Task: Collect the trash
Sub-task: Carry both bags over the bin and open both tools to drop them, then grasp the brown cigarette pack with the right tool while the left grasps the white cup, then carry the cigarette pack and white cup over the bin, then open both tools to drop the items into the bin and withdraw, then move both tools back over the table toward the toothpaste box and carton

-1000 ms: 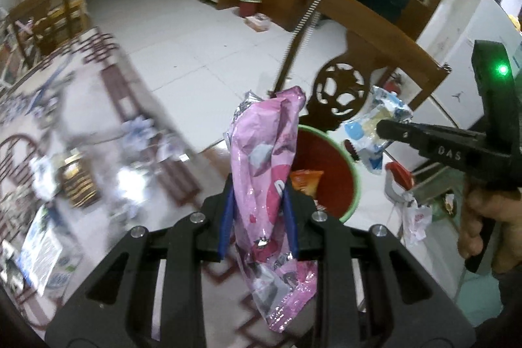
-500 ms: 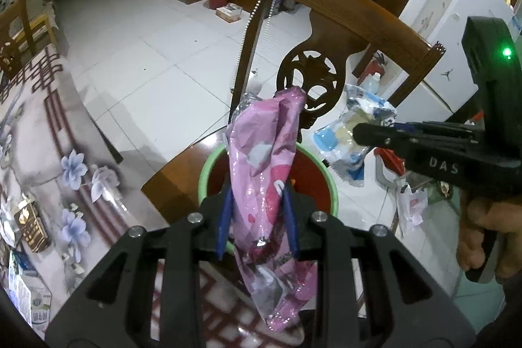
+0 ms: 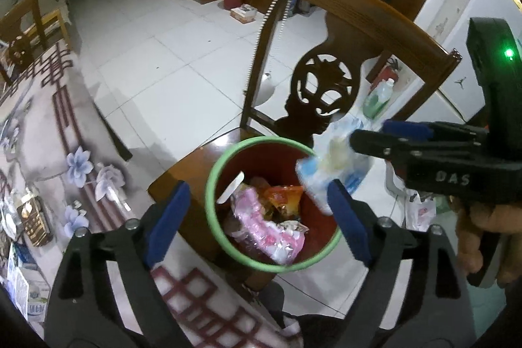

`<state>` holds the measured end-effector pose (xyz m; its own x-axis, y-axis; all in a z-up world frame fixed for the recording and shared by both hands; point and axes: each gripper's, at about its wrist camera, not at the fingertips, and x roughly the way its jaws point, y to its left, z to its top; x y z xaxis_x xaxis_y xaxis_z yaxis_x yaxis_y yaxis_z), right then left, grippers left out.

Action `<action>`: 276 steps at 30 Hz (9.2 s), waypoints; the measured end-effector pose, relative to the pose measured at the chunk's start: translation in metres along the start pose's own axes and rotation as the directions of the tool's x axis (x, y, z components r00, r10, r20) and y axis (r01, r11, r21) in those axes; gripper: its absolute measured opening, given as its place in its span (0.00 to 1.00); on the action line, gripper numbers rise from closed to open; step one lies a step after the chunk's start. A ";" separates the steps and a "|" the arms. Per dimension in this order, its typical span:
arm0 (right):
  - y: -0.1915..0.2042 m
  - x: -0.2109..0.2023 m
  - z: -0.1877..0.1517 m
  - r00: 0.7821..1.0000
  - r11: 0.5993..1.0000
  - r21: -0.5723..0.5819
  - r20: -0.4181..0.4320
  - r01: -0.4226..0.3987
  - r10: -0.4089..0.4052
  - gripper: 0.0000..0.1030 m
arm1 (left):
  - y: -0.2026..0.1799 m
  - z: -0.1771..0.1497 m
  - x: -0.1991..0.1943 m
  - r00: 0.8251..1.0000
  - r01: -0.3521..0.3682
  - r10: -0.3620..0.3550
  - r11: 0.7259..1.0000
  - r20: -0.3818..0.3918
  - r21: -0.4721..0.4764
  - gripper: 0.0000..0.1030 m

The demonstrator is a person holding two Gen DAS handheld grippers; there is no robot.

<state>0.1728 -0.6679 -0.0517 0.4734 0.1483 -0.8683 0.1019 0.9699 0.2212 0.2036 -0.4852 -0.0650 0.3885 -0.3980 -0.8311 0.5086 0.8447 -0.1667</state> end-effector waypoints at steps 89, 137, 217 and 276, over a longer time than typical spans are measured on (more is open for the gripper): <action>0.414 0.225 -0.021 0.967 0.907 -0.408 -0.255 -0.110 0.002 0.46 | 0.457 -0.237 -0.133 0.935 -0.345 0.273 0.845 -0.225 -0.409 0.46; 0.210 0.006 -0.031 0.999 0.987 -0.157 0.004 -0.039 0.040 0.46 | 0.203 -0.085 -0.144 0.980 -0.192 0.198 0.964 0.015 -0.184 0.46; 0.151 0.011 0.001 0.993 0.972 -0.201 -0.005 -0.120 0.122 0.93 | 0.116 -0.071 -0.097 0.987 -0.161 0.163 0.967 -0.008 -0.197 0.95; 0.460 0.163 -0.104 0.953 0.982 -0.137 -0.291 -0.130 0.086 0.78 | 0.417 -0.265 -0.219 0.971 -0.232 0.232 0.852 -0.059 -0.469 0.95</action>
<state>0.2056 -0.1772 -0.1382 0.2049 0.2808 -0.9377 -0.0820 0.9595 0.2694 0.1269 0.0487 -0.0928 0.4502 -0.1693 -0.8767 -0.0167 0.9801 -0.1978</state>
